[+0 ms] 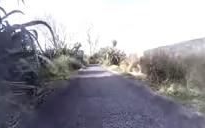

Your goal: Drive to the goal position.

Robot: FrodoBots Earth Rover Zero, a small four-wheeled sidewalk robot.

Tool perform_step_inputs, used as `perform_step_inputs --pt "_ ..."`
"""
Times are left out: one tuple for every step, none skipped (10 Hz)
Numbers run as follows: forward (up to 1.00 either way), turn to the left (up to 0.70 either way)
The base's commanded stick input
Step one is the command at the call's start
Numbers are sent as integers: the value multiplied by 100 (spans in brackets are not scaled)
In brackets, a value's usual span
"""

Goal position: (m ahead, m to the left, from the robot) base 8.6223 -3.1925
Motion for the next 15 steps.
perform_step_inputs --pt "45 0" --pt "45 0" --pt "45 0" --pt "45 0" --pt "45 0" --pt "45 0" --pt "45 0" --pt "45 0" --pt "45 0" --pt "45 0" --pt "45 0" --pt "45 0" --pt "45 0" --pt "45 0" --pt "45 0"
